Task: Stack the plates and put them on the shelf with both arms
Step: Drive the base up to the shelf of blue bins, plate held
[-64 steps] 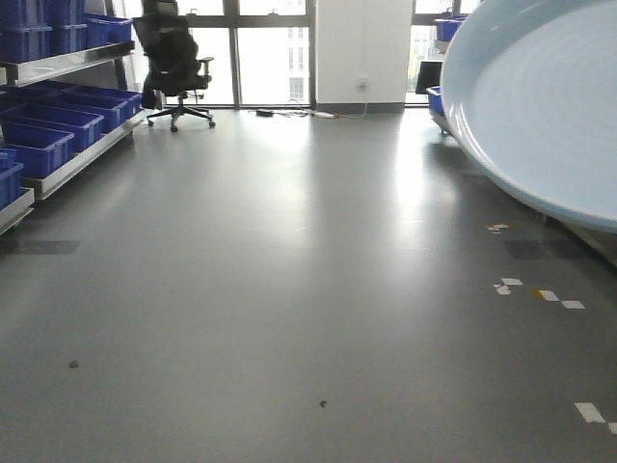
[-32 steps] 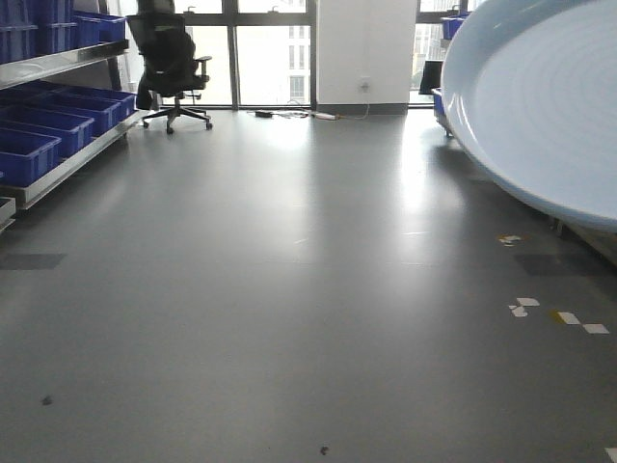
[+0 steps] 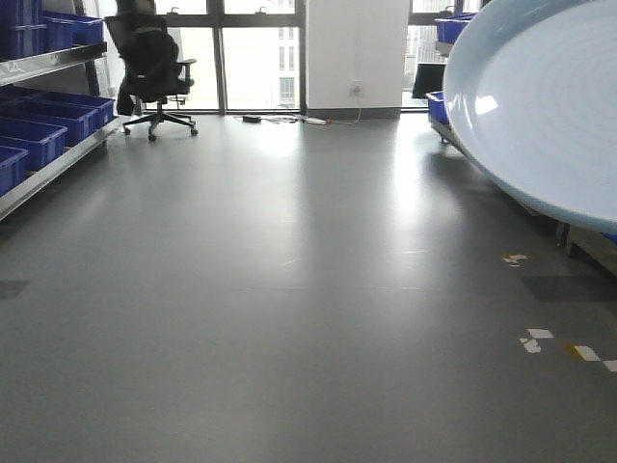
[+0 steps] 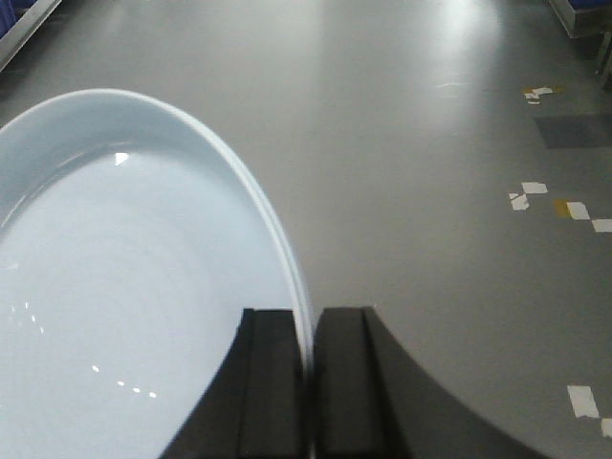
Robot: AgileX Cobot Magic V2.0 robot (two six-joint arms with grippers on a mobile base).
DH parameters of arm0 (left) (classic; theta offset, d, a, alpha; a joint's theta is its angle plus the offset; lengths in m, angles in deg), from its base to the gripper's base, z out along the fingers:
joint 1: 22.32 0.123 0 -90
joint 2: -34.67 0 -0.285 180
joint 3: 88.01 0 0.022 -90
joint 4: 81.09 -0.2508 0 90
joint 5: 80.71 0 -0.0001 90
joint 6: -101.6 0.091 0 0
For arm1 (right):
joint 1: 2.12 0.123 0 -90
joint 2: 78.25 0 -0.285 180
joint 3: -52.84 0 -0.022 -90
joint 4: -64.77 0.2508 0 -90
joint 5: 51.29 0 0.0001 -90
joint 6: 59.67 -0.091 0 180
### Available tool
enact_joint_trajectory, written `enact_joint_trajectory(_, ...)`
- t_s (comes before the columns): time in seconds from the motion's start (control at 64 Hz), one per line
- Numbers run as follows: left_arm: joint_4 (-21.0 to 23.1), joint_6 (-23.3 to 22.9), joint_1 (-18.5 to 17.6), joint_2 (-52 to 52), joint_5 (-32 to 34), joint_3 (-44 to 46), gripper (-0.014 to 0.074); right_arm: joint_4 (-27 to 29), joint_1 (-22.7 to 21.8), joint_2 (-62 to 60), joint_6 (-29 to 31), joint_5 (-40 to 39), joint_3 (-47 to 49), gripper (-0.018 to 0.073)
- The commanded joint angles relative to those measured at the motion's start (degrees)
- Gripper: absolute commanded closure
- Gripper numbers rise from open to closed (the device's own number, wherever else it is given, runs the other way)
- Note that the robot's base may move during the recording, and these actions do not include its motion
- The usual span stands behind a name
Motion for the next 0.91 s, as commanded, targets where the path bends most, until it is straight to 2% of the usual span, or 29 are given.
enact_joint_trajectory(0.0, 0.2, -0.5, 0.0, 0.5, 4.5, 1.6, 0.051, 0.1, -0.5, 0.1, 0.1, -5.5, 1.6, 0.0544)
enact_joint_trajectory(0.89, 0.2, -0.5, 0.0, 0.5, 4.5, 1.6, 0.051, 0.1, -0.5, 0.1, 0.1, -5.4, 1.6, 0.0544)
